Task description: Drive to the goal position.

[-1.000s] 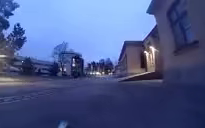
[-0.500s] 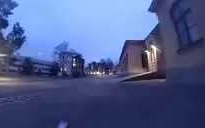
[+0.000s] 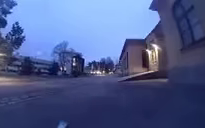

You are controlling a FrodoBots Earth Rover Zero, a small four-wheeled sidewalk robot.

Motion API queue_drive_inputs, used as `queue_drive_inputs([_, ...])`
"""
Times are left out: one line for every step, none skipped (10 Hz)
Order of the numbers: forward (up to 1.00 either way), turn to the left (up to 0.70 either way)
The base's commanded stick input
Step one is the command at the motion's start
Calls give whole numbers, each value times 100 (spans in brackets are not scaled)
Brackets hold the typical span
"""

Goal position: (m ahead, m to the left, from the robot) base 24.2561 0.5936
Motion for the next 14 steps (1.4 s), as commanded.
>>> queue_drive_inputs([50,0])
queue_drive_inputs([50,0])
queue_drive_inputs([50,0])
queue_drive_inputs([50,0])
queue_drive_inputs([50,0])
queue_drive_inputs([50,0])
queue_drive_inputs([50,0])
queue_drive_inputs([50,0])
queue_drive_inputs([50,0])
queue_drive_inputs([50,0])
queue_drive_inputs([50,0])
queue_drive_inputs([50,0])
queue_drive_inputs([50,0])
queue_drive_inputs([50,0])
